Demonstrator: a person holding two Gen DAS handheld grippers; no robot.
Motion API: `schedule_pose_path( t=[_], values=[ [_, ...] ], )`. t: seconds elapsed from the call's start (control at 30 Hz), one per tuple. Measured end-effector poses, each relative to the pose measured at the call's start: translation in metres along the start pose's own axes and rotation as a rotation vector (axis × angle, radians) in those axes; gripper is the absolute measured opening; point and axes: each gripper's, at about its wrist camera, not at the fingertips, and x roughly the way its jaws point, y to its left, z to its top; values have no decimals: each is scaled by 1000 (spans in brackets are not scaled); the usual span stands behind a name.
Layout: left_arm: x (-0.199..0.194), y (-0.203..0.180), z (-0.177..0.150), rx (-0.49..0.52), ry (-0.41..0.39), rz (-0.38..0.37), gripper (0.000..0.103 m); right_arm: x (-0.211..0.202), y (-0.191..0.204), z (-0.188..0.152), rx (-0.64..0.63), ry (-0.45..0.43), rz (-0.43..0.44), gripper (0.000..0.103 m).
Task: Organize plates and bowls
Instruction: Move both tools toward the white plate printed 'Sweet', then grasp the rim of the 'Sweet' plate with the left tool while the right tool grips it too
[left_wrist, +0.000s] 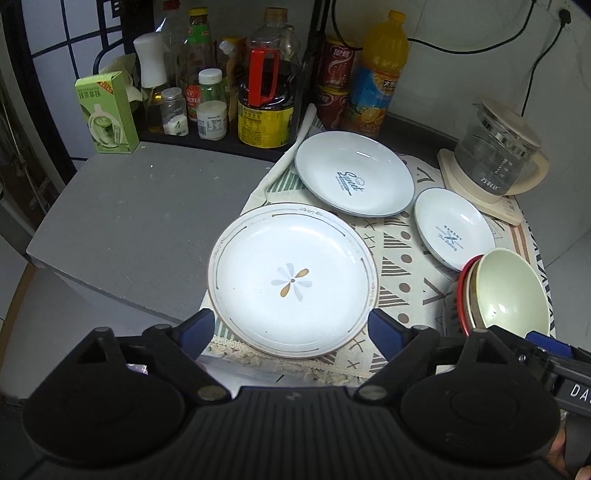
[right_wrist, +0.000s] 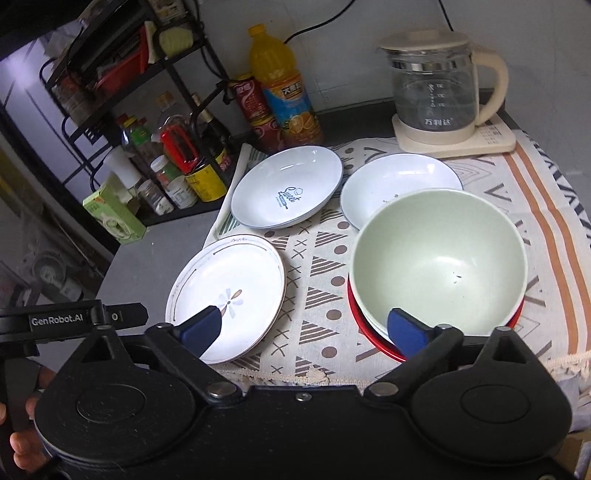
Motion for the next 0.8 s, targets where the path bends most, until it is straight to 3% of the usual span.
schedule_pose_path(
  t=[0.43, 0.8],
  values=[
    [35, 41, 21, -21, 73, -61, 90, 37, 37, 8, -49, 37, -16, 103],
    [100, 70, 74, 2, 108, -160, 89, 89, 59, 28, -18, 26, -109, 103]
  ],
)
